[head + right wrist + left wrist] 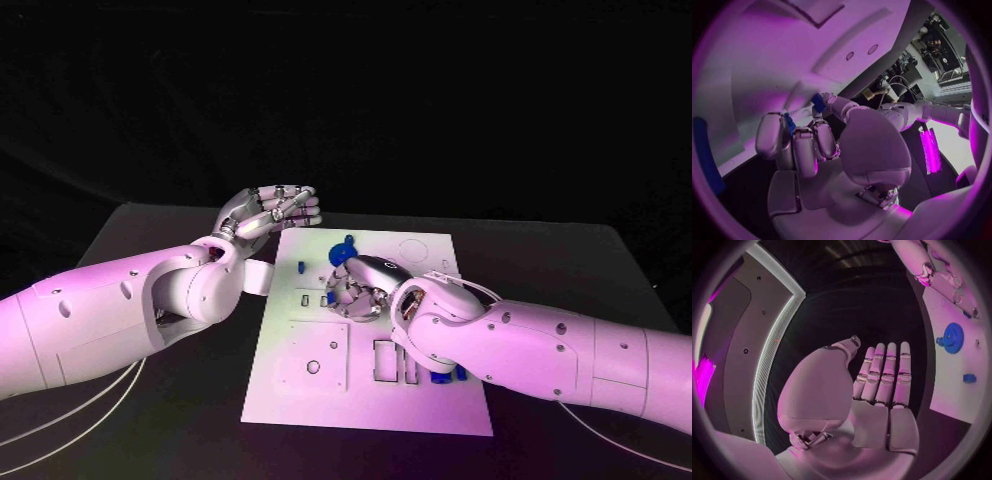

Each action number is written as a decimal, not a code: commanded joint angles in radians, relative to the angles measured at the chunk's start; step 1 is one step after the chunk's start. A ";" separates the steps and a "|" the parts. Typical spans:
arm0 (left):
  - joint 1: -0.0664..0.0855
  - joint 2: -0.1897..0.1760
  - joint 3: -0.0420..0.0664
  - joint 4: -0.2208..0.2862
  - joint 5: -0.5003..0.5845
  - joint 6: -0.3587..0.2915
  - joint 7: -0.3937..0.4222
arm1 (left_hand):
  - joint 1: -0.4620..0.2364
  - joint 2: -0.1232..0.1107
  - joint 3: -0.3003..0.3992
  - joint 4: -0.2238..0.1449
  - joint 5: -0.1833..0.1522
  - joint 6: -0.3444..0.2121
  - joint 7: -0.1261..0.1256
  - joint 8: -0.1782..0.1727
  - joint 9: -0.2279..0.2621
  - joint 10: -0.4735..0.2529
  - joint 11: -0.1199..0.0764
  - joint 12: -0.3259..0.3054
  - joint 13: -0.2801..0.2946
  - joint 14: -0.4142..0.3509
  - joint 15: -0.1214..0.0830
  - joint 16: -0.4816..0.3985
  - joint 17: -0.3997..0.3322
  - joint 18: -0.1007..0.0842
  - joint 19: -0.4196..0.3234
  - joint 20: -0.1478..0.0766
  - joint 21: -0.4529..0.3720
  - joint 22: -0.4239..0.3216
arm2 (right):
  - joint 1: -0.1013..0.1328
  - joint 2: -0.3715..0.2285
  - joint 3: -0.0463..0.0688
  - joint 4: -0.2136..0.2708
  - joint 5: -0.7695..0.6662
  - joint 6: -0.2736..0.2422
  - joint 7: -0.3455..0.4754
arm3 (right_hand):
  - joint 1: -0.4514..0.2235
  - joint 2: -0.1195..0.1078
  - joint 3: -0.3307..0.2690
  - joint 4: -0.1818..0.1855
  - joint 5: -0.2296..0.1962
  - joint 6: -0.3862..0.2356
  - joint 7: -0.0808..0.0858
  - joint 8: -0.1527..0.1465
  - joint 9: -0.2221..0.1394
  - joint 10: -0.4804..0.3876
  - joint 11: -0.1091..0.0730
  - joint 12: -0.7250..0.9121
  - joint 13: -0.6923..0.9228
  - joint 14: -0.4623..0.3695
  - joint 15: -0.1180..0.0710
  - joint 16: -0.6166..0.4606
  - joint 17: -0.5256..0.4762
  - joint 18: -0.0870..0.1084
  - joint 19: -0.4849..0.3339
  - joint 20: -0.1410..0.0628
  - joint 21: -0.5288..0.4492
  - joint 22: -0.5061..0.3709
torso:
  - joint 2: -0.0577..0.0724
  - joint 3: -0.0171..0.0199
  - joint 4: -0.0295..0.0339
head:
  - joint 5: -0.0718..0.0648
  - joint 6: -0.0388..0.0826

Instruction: Assemble the parts on the task board

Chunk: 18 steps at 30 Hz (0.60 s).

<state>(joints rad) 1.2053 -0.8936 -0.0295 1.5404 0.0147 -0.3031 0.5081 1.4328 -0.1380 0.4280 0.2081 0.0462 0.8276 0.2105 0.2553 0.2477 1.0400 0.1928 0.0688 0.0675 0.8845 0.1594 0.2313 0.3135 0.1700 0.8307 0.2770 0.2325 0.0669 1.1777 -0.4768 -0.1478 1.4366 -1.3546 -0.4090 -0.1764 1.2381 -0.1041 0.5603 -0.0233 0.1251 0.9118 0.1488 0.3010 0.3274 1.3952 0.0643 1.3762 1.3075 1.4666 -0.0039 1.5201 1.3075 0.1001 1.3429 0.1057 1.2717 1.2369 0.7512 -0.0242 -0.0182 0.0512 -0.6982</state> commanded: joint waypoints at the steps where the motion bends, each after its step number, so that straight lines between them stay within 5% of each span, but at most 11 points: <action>1: 0.001 0.001 0.001 0.002 0.003 0.022 0.003 | -0.009 0.001 0.007 -0.002 0.004 -0.009 0.046 -0.004 0.001 0.000 0.004 -0.002 0.000 0.009 0.000 -0.004 -0.001 0.011 -0.009 0.002 -0.007 -0.001 | -0.004 0.002 -0.002 -0.007 -0.005 0.013 0.006 | -0.009 0.002 -0.003 0.005 -0.002 -0.005 0.002 -0.003 0.000 -0.007 0.001 -0.004 0.009 0.072 -0.003 0.000 0.112 -0.013 0.002 -0.006 -0.003 -0.001 | 0.000 0.0002 -0.0009 | 0.000 -0.001; 18: 0.001 0.001 0.001 0.001 0.003 0.027 -0.003 | -0.010 0.000 0.008 -0.003 0.004 -0.009 0.046 -0.004 0.001 0.000 0.004 -0.002 0.000 0.010 0.000 -0.005 -0.001 0.011 -0.010 0.003 -0.007 -0.001 | -0.011 -0.001 -0.002 -0.015 -0.005 0.035 0.007 | -0.008 -0.011 -0.006 -0.005 -0.013 -0.009 0.004 -0.006 -0.001 -0.011 0.002 -0.008 0.006 0.072 -0.002 -0.001 0.111 -0.013 0.001 -0.005 -0.005 -0.002 | -0.001 0.0005 -0.0006 | -0.003 -0.004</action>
<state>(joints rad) 1.2053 -0.8939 -0.0295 1.5401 0.0150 -0.2960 0.5020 1.4328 -0.1380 0.4307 0.2054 0.0463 0.8276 0.2105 0.2553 0.2476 1.0400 0.1928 0.0688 0.0675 0.8881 0.1629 0.2313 0.3136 0.1700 0.8271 0.2806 0.2287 0.0670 1.1701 -0.4766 -0.1473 1.4228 -1.3539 -0.4054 -0.1647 1.2342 -0.1081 0.5573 -0.0263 0.1158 0.9078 0.1523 0.2992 0.3263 1.3916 0.0680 1.3722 1.3074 1.4665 -0.0038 1.5201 1.3074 0.1001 1.3429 0.1057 1.2717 1.2361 0.7507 -0.0234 -0.0188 0.0486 -0.7024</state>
